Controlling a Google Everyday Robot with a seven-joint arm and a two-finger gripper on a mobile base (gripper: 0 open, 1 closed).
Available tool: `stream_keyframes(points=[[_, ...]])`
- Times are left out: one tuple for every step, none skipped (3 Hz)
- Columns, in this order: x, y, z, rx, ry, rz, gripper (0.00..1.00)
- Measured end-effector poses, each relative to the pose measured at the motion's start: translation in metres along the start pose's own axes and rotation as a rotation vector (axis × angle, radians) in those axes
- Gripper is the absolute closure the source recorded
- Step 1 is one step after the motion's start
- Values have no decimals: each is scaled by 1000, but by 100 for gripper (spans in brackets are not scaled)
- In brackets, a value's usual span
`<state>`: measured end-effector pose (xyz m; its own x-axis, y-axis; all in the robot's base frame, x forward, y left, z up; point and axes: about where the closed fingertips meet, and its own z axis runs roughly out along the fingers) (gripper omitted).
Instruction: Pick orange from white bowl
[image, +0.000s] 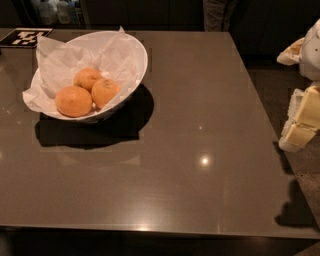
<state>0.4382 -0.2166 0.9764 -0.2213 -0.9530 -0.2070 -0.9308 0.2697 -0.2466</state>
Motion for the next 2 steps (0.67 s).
stream_keyframes(points=[[0, 0, 0, 0, 0, 0, 0], [-2, -2, 0, 7, 18, 13, 0]])
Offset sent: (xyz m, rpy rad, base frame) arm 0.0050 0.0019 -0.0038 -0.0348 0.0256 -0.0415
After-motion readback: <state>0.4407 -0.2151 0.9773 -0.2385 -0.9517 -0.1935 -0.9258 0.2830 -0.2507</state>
